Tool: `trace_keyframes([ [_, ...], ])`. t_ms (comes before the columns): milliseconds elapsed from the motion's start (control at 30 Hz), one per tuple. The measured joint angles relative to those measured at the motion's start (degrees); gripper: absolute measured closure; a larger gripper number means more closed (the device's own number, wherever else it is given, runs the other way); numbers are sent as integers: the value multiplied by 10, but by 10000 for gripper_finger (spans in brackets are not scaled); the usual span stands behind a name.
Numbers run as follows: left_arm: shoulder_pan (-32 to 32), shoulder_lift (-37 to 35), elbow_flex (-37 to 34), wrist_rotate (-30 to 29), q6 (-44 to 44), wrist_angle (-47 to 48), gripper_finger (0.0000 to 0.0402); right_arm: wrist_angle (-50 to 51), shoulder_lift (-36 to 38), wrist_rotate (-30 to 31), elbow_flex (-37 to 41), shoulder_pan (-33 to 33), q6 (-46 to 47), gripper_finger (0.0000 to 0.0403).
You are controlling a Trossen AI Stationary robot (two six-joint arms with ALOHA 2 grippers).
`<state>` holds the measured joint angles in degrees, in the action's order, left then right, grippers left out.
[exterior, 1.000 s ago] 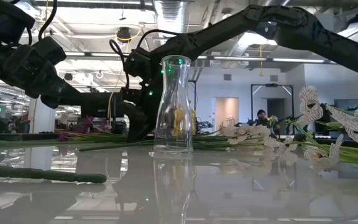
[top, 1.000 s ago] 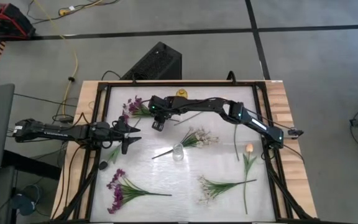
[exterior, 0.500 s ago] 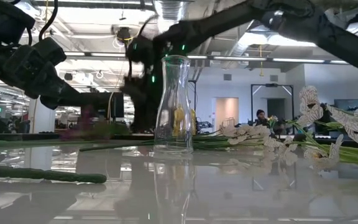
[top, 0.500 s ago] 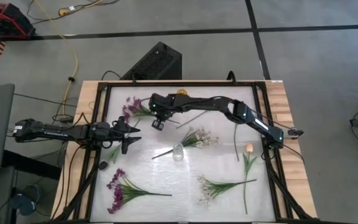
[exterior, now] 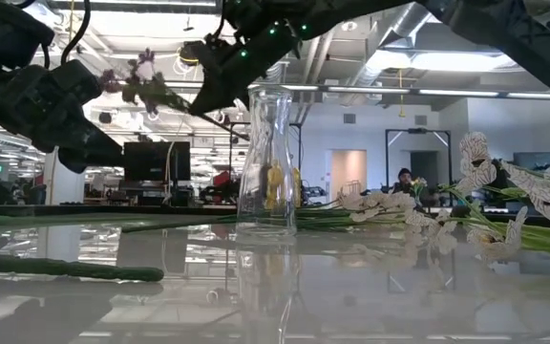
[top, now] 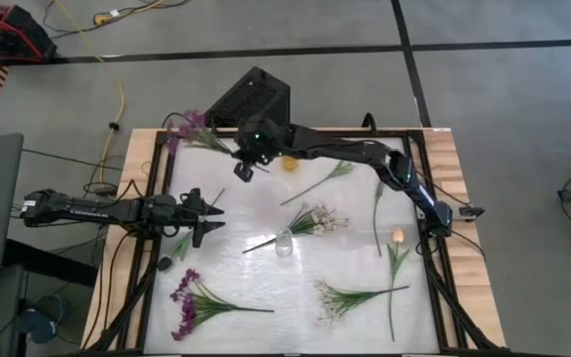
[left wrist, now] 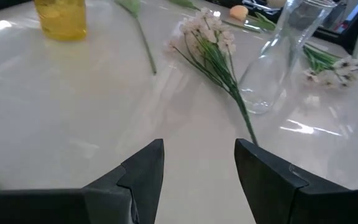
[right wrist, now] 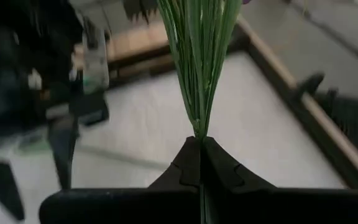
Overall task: Sort flowers into vase by color
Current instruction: Put the top purple flowers into the yellow vase
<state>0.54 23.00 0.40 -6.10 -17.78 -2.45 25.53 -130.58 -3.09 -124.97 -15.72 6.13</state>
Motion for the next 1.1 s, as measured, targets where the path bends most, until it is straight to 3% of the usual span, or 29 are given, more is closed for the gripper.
trace_keyframes([
  [433,-39,0,0,13,-8,3,216,-100,11,0,6,-21,-20,378],
  [567,-49,0,0,10,5,2,216,-153,71,12,100,-30,-15,378],
  [700,-51,0,0,9,22,2,216,-301,178,19,286,-47,3,378],
  [833,-51,0,0,9,44,2,216,-513,267,19,477,-63,29,378],
  [967,-51,0,0,6,62,1,216,-780,282,20,615,-69,44,378],
  [1100,-51,0,0,-15,73,-3,216,-968,250,43,672,-74,31,378],
])
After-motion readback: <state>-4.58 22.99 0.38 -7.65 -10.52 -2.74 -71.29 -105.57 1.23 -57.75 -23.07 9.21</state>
